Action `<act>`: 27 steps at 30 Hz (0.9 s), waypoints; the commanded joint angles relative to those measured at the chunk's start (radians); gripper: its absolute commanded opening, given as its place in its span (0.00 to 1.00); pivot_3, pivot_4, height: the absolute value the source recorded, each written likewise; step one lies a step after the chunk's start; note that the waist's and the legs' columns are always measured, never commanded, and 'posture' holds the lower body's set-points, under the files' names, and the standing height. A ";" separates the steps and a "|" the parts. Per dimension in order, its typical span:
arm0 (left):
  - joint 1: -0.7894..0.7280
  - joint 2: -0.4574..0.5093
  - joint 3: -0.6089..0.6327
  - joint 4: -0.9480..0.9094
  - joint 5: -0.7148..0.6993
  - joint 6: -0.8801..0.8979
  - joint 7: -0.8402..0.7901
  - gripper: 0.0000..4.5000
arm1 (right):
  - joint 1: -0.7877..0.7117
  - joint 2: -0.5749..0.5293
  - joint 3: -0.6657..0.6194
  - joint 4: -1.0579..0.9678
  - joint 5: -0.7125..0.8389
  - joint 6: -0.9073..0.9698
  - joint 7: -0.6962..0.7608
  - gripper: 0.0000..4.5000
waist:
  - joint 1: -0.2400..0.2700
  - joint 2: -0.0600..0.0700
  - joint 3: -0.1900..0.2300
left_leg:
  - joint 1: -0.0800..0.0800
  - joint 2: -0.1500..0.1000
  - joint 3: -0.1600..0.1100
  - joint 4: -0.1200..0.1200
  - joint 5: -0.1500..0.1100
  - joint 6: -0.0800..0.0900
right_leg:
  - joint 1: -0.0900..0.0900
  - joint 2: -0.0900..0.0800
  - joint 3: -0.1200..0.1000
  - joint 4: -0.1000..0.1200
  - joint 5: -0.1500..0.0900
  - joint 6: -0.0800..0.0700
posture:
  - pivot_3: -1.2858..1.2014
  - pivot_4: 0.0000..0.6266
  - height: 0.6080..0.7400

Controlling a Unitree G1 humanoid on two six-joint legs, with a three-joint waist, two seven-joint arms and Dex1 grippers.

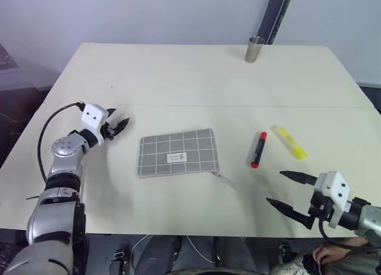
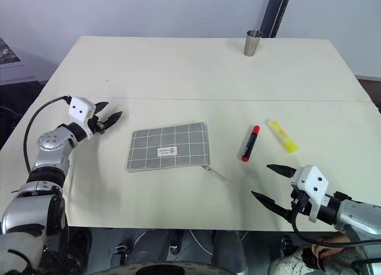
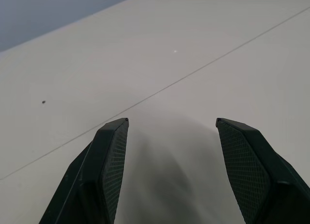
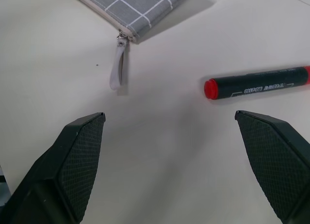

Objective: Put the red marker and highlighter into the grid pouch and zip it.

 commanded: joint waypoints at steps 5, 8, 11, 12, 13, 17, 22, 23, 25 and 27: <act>-0.015 0.018 0.060 -0.069 -0.062 0.044 0.009 0.67 | -0.025 0.005 0.005 0.033 0.000 -0.033 0.001 0.99 | 0.000 0.000 0.000 | 0.000 0.000 0.000 0.000 0.000 0.000 | 0.000 0.000 0.000 0.000 0.000 0.000 | 0.52 0.24 1.00; 0.008 0.008 0.089 -0.093 -0.115 0.090 -0.017 0.67 | -0.032 0.006 0.010 0.050 -0.006 -0.041 0.001 0.99 | 0.000 0.000 0.000 | 0.000 0.000 0.000 0.000 0.000 0.000 | 0.000 0.000 0.000 0.000 0.000 0.000 | 0.52 0.24 1.00; 0.018 0.008 0.106 -0.108 -0.145 0.112 -0.046 0.67 | -0.038 0.003 0.015 0.060 -0.011 -0.051 0.001 0.99 | 0.000 0.000 0.000 | 0.000 0.000 0.000 0.000 0.000 0.000 | 0.000 0.000 0.000 0.000 0.000 0.000 | 0.52 0.24 1.00; 0.027 0.011 0.106 -0.114 -0.148 0.103 -0.060 0.67 | -0.039 0.002 0.014 0.062 -0.010 -0.052 0.002 0.99 | 0.000 0.000 0.000 | 0.000 0.000 0.000 0.000 0.000 0.000 | 0.000 0.000 0.000 0.000 0.000 0.000 | 0.52 0.24 1.00; 0.035 0.014 0.106 -0.121 -0.153 0.106 -0.074 0.67 | -0.041 -0.001 0.014 0.064 -0.009 -0.053 0.004 0.99 | 0.000 0.000 0.000 | 0.000 0.000 0.000 0.000 0.000 0.000 | 0.000 0.000 0.000 0.000 0.000 0.000 | 0.52 0.24 1.00; 0.057 0.019 0.112 -0.147 -0.179 0.138 -0.122 0.67 | -0.056 -0.010 0.014 0.072 -0.007 -0.052 0.007 0.99 | 0.000 0.000 0.000 | 0.000 0.000 0.000 0.000 0.000 0.000 | 0.000 0.000 0.000 0.000 0.000 0.000 | 0.52 0.24 1.00; 0.094 0.033 0.118 -0.188 -0.178 0.105 -0.147 0.67 | -0.085 0.003 0.021 0.075 -0.017 -0.044 -0.028 0.99 | 0.000 0.000 0.000 | 0.000 0.000 0.000 0.000 0.000 0.000 | 0.000 0.000 0.000 0.000 0.000 0.000 | 0.52 0.24 1.00; 0.103 0.042 0.120 -0.191 -0.177 0.098 -0.154 0.67 | -0.093 0.006 0.025 0.071 -0.013 -0.036 -0.038 0.99 | -0.001 0.000 0.000 | 0.000 0.000 0.000 0.000 0.000 0.000 | 0.000 0.000 0.000 0.000 0.000 0.000 | 0.52 0.24 1.00; 0.123 0.062 0.129 -0.195 -0.181 0.078 -0.174 0.67 | -0.105 0.007 0.034 0.064 -0.014 -0.029 -0.050 0.99 | -0.003 0.000 0.000 | 0.000 0.000 0.000 0.000 0.000 0.000 | -0.001 0.000 0.001 0.000 0.000 0.000 | 0.52 0.24 1.00; 0.146 0.078 0.130 -0.207 -0.180 0.074 -0.185 0.67 | -0.120 0.009 0.041 0.062 -0.014 -0.025 -0.061 0.99 | -0.001 0.000 0.000 | 0.000 0.001 0.000 -0.001 0.000 0.000 | -0.001 0.000 0.001 0.000 0.000 -0.001 | 0.52 0.24 1.00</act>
